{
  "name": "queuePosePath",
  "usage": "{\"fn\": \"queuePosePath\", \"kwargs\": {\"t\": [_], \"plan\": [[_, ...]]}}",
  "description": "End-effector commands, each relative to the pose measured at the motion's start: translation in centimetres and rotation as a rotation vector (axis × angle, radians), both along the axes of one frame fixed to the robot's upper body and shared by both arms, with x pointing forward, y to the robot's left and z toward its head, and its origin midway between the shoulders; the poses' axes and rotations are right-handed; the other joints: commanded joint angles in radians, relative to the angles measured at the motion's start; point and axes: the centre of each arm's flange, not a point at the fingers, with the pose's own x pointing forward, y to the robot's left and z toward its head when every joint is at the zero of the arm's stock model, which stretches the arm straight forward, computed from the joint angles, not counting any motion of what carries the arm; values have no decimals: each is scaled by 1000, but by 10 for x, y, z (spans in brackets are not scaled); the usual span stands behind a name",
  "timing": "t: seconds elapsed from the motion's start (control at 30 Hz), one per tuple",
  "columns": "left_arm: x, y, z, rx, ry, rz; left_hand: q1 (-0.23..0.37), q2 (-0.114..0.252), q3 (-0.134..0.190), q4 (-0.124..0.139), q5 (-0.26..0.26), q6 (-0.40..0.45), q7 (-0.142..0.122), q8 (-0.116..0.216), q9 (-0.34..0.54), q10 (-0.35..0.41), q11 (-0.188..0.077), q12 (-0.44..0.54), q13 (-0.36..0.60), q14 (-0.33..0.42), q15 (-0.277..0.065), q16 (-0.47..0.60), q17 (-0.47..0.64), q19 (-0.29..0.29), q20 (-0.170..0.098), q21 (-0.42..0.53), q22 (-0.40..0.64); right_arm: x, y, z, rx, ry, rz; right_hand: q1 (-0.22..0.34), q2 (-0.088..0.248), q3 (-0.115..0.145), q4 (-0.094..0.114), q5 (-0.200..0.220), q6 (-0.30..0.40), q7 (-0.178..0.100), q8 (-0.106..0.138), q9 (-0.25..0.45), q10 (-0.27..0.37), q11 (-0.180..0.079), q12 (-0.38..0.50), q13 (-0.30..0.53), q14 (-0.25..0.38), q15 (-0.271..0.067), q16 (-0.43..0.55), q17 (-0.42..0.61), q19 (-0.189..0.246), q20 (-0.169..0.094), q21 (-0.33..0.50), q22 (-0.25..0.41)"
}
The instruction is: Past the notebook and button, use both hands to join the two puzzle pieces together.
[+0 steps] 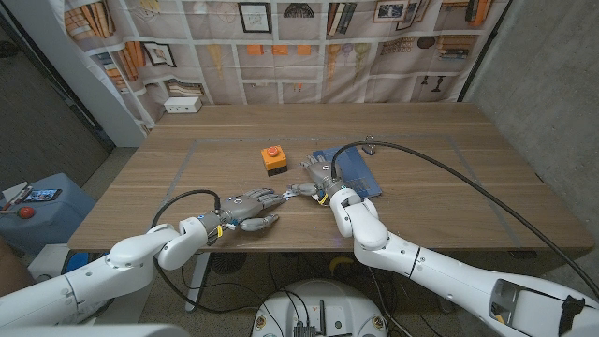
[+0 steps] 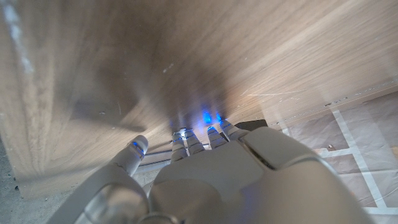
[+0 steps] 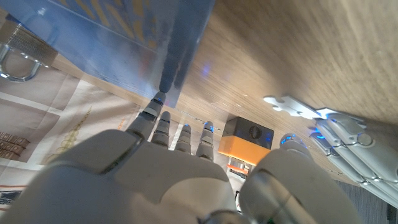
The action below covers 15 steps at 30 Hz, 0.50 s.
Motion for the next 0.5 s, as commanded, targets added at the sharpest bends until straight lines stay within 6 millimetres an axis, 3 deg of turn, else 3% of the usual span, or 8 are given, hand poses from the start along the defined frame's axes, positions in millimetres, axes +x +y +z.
{"fn": "queuePosePath", "kwargs": {"t": [0.03, 0.5], "plan": [[-1, 2, -1, 1, -4, 2, 11, 91, 8, 0, 5, 61, 45, 9, 3, 66, 21, 11, 6, 5, -79, -1, 0, -45, -49, 3, 3, 5, 2, -7, -12, -5, -10, 3, 4, -7, -3, 6, -14, -3, -2, -1, -4, 0, 4, 2, -8, 1, -1, 2, -2, 3, -1, 3], [0, 2, -1, 4, -8, -1, 10, 89, 9, 0, 5, 67, 44, 10, 4, 73, 17, 11, 6, 6, -80, -1, 0, -44, -49, 2, 3, 4, 5, -13, -15, -18, -23, -3, -2, -14, -2, 7, -22, -5, -2, -1, -9, 2, 6, 2, -6, -3, 0, 0, 1, -1, 1, 2]]}}
